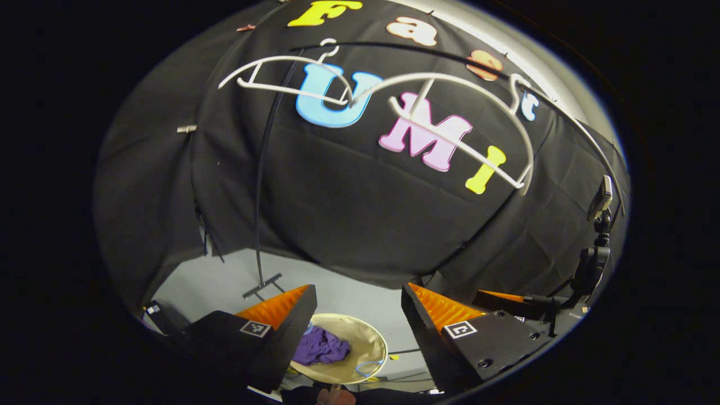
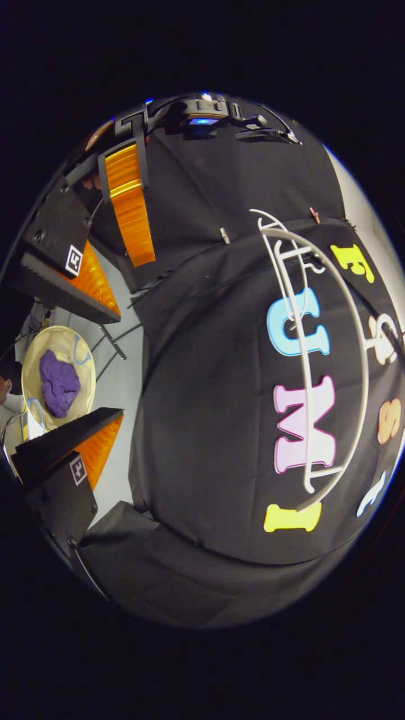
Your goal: Grasp the clothes on the hanger with both hands and then place them into the laundry hamper below.
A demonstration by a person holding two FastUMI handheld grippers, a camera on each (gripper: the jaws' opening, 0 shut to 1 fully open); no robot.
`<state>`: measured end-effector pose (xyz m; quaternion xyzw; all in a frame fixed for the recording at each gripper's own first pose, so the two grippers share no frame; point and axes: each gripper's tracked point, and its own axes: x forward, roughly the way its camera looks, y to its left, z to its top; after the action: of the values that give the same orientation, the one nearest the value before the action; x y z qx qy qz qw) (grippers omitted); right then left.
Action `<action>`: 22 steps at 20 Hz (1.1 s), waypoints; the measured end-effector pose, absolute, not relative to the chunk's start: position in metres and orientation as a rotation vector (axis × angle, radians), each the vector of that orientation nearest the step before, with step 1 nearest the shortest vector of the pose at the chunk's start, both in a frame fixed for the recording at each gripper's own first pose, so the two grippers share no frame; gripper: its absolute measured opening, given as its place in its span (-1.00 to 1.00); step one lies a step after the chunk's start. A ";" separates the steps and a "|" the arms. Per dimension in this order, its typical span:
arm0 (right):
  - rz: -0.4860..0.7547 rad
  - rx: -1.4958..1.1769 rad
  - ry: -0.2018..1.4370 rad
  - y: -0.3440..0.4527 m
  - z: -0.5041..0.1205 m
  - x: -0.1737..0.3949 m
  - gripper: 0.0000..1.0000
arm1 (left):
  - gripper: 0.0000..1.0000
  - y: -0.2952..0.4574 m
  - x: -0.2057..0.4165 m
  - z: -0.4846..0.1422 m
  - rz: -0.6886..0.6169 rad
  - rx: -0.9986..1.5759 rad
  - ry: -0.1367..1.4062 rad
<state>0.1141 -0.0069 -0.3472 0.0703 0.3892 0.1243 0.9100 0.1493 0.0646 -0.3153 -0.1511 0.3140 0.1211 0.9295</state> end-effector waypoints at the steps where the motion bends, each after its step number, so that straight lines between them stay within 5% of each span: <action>1: 0.247 0.138 0.772 -0.003 -0.337 0.114 0.97 | 0.92 0.065 0.148 -0.303 0.235 -0.287 0.617; 14: 0.131 0.108 0.233 0.013 -0.153 0.125 0.96 | 0.84 0.058 0.115 -0.147 0.047 -0.085 0.292; 16: 0.121 0.138 0.177 0.012 -0.128 0.118 0.86 | 0.84 0.057 0.109 -0.121 0.047 -0.071 0.230; 22: 0.106 0.124 0.058 0.007 -0.084 0.091 0.96 | 0.90 0.039 0.070 -0.091 0.005 -0.009 0.131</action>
<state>0.0905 0.0067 -0.0841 0.0620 0.0290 0.0531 0.9962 0.0701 0.0392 -0.0909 -0.0044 0.0654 0.0024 0.9978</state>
